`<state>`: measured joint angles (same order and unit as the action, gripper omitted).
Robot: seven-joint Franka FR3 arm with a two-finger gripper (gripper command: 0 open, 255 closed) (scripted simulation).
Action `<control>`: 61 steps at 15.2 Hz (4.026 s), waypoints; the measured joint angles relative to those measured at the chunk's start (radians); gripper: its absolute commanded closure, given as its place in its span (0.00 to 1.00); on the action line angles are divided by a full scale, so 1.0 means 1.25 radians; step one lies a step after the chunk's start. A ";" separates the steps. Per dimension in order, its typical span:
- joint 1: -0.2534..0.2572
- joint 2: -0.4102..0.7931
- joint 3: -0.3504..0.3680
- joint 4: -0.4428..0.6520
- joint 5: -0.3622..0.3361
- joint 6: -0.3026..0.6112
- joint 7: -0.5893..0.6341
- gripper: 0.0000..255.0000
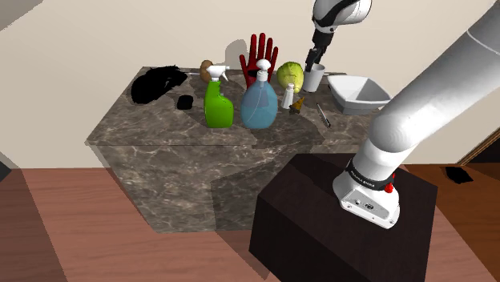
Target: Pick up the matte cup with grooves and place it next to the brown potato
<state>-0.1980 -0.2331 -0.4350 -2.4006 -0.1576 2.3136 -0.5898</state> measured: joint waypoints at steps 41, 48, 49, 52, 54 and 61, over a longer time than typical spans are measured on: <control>0.000 0.039 -0.019 0.088 0.020 -0.048 -0.033 1.00; 0.000 0.006 -0.009 0.133 0.011 -0.124 -0.026 1.00; -0.001 0.003 -0.009 0.141 0.010 -0.135 -0.027 1.00; 0.001 -0.004 -0.003 0.169 0.010 -0.170 -0.023 1.00; 0.001 -0.010 -0.002 0.185 0.009 -0.192 -0.025 1.00; 0.002 -0.023 0.005 0.249 0.009 -0.268 -0.026 1.00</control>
<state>-0.1950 -0.2615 -0.4291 -2.0895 -0.1462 1.9788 -0.6223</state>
